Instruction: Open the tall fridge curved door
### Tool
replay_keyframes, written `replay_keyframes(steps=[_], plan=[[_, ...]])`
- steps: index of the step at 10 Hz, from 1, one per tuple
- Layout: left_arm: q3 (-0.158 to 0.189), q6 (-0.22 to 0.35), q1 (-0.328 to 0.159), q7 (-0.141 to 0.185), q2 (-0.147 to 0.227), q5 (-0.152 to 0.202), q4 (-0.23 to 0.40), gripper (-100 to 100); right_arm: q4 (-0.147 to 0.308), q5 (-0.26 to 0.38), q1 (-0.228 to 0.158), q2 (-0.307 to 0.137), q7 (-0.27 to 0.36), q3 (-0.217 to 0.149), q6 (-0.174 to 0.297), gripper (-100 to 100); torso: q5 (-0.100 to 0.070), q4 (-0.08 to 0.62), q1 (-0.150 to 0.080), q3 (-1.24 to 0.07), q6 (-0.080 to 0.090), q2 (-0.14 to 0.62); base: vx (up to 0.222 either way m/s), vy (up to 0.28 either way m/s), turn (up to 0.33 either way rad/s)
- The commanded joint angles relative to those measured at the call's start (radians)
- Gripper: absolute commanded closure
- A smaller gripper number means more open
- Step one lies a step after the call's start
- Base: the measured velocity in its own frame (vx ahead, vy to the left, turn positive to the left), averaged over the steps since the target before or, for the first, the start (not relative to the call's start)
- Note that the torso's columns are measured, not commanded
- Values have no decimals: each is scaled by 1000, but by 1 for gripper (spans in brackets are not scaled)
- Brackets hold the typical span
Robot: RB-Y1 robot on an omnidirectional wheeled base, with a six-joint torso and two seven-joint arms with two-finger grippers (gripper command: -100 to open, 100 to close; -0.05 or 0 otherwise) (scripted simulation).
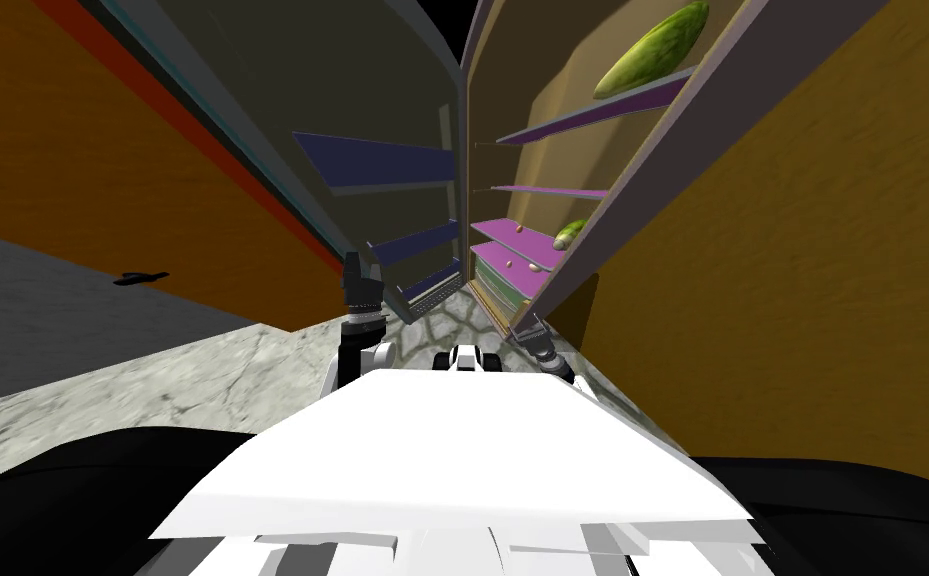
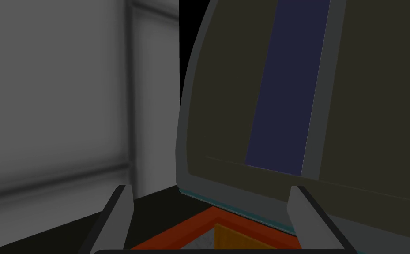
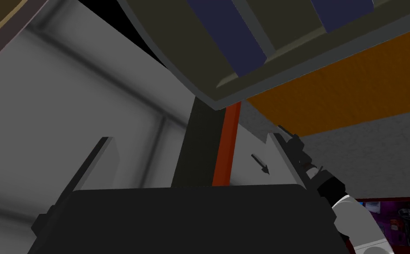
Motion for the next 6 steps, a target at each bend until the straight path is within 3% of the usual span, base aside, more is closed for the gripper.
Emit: replay_keyframes(steps=[1,3,6], plan=[[0,0,0,0,0,0,0,0,49,26,16,1,80,-20,-36,-100,0,0,0,-1,0,0,151,61,-108],[0,0,0,0,0,0,0,0,49,26,16,1,118,-20,-36,-100,1,0,1,-1,-1,0,101,34,-26],[0,0,0,0,0,0,0,0,118,62,34,12,209,-46,-78,-100,0,0,1,1,-1,1,97,44,-82]])
